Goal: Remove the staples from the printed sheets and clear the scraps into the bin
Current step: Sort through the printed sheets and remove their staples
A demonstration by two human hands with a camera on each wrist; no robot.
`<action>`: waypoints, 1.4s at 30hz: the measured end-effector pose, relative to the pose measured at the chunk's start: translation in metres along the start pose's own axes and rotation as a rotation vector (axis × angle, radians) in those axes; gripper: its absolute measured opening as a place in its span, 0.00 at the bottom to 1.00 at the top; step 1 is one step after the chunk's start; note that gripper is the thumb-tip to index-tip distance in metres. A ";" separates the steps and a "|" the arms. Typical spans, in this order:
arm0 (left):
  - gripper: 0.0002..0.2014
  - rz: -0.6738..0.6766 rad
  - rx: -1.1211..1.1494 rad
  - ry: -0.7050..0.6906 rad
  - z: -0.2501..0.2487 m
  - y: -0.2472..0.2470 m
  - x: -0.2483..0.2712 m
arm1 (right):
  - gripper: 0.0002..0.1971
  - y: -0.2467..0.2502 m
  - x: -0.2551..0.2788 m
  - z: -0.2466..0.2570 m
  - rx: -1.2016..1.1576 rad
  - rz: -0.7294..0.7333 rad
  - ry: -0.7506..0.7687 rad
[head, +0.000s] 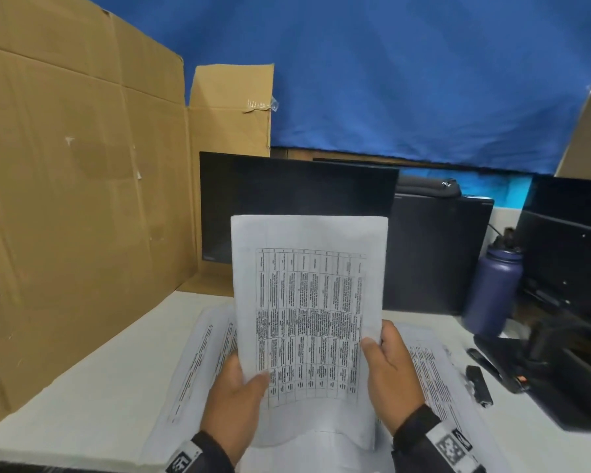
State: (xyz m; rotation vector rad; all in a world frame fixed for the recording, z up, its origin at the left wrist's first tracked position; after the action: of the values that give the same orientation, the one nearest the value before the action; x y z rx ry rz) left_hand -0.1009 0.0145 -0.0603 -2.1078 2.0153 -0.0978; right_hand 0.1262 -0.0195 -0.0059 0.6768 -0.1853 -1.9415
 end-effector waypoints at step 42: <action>0.08 -0.506 0.151 -0.258 -0.074 0.132 -0.051 | 0.15 -0.017 -0.080 -0.043 0.344 0.273 -0.411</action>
State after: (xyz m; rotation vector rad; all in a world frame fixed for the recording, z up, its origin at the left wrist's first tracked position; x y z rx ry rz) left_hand -0.2477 0.0522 -0.0104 -2.3388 1.2624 -0.0533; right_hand 0.1616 0.0654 -0.0187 0.4335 -0.8386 -1.7766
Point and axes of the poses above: each hand's wrist, its own x-axis away from the middle knuckle, its own y-axis out of the back of the hand, z = x × y, the point moved 6 cm from there along -x, towards the middle knuckle, and after that the axes turned 14 degrees about x, right-handed, at the moved point
